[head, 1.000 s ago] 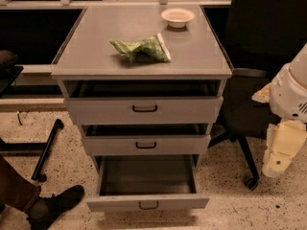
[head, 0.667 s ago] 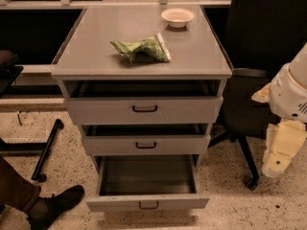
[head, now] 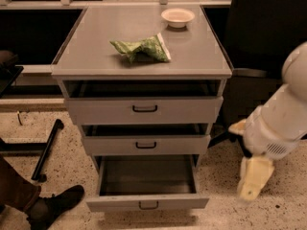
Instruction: Close bottom drawer
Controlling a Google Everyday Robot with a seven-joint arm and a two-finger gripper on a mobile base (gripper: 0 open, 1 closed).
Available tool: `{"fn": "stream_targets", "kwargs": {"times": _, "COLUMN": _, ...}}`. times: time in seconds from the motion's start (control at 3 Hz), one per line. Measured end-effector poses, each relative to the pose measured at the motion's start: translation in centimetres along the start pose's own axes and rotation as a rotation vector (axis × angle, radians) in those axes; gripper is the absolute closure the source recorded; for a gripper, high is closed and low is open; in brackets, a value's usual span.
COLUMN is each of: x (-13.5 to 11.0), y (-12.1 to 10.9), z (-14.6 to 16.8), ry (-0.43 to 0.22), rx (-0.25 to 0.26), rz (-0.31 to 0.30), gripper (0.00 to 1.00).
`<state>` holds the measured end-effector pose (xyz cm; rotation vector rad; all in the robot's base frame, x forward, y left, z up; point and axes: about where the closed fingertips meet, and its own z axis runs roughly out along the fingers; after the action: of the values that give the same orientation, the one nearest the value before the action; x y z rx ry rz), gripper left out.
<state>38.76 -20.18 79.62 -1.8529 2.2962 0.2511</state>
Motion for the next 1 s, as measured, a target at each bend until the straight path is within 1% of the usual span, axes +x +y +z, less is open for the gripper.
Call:
{"fn": "stream_targets", "kwargs": {"times": 0.33, "x": 1.1, "y": 2.5, "z": 11.5, "ry": -0.041, "rx": -0.049, "rz": -0.05, "gripper": 0.0}}
{"fn": "stream_targets", "kwargs": {"times": 0.67, "x": 1.1, "y": 2.5, "z": 11.5, "ry": -0.041, "rx": -0.05, "rz": -0.05, "gripper": 0.0}}
{"fn": "stream_targets", "kwargs": {"times": 1.0, "x": 2.7, "y": 4.4, "z": 16.8, "ry": -0.056, "rx": -0.11, "rz": -0.032, "gripper": 0.0}}
